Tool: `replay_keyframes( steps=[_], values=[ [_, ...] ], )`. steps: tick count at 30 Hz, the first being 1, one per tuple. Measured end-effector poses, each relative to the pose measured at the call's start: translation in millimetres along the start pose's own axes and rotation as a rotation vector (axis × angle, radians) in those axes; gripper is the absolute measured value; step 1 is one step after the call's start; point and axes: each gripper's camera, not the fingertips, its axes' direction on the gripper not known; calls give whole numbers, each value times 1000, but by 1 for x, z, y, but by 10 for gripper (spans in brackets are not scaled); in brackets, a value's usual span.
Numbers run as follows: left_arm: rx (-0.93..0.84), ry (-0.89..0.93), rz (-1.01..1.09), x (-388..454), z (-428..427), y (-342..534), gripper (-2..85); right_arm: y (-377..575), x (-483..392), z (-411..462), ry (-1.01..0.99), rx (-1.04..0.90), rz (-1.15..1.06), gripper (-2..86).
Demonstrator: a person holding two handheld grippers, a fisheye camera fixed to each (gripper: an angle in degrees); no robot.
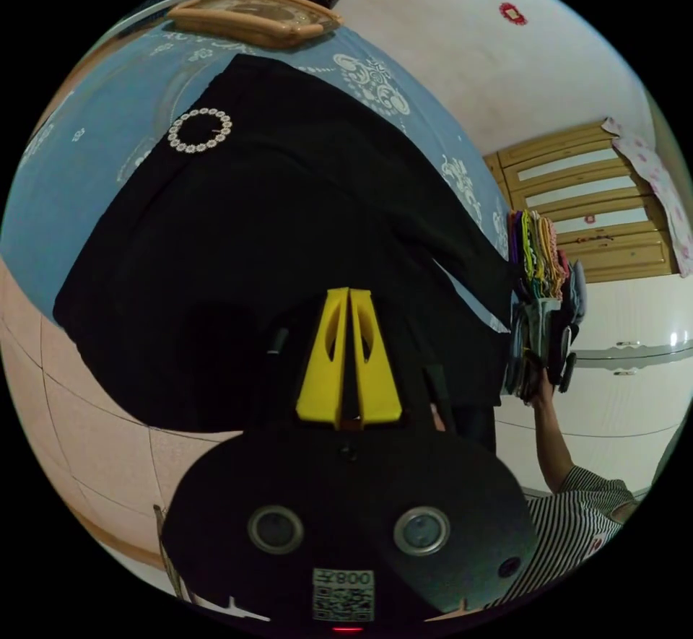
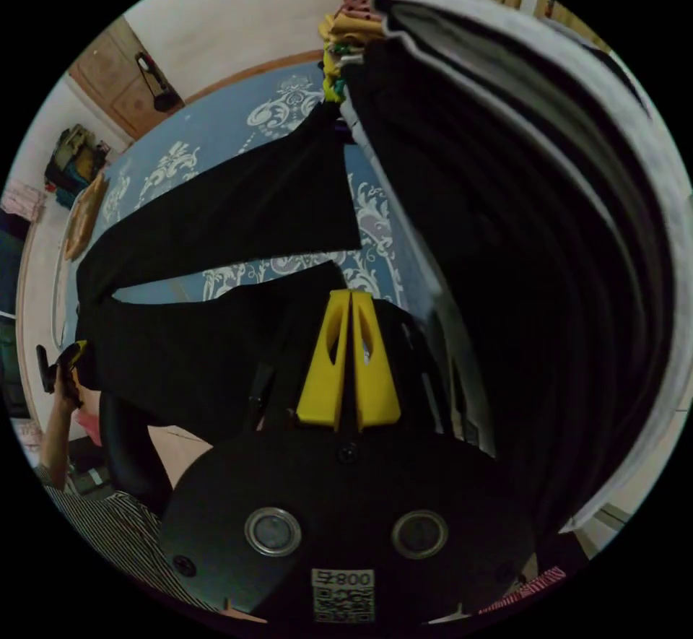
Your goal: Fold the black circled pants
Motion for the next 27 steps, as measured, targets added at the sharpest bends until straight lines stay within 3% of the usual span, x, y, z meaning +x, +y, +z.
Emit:
replay_keyframes(
  steps=[8,16,23,27],
  values=[
    [-127,-84,67,56,58,-31,14,-31,-25,32,-3,-87,7,76],
    [-107,-80,45,103,94,-57,5,-59,-44,23,3,-117,-6,24],
    [-69,-76,112,161,118,-86,4,-73,-55,-23,57,31,-2,15],
    [-91,-107,123,192,141,-101,5,-91,-61,1,101,-101,-8,18]
  ],
)
